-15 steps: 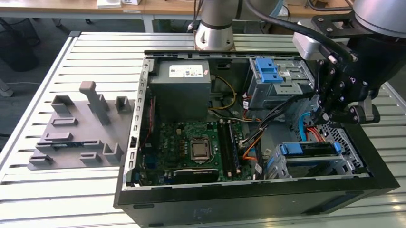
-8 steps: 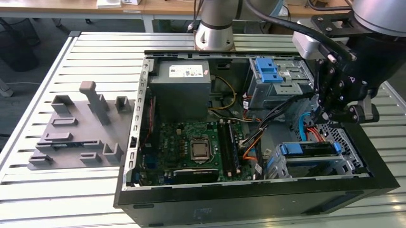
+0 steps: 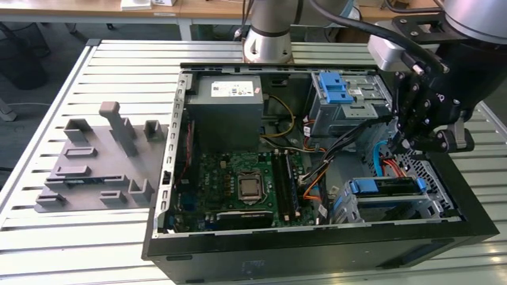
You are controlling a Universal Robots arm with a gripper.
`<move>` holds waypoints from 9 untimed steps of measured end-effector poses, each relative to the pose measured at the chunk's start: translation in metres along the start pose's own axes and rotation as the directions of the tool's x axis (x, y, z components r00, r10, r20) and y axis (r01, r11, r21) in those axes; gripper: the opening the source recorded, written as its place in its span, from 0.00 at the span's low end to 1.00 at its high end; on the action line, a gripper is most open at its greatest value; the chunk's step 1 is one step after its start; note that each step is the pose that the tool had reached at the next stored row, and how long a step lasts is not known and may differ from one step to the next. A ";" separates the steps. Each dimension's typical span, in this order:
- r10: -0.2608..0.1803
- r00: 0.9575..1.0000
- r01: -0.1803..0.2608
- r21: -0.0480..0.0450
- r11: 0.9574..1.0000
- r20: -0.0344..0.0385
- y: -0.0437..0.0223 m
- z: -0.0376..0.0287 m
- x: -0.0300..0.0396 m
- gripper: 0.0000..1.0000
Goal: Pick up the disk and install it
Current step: 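Insert the second disk wire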
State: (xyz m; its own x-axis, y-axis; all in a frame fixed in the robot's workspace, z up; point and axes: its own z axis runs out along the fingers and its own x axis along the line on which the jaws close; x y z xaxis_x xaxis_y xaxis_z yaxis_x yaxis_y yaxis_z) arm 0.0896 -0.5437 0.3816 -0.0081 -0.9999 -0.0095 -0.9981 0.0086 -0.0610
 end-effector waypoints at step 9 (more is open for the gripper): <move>0.000 1.000 0.000 -0.028 1.000 0.001 -0.0037 0.0000 -0.0007 0.11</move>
State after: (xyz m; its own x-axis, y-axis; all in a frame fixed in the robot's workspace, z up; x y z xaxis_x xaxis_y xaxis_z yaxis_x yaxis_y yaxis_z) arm 0.0933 -0.5430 0.3818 -0.0084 -0.9999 -0.0109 -0.9994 0.0087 -0.0327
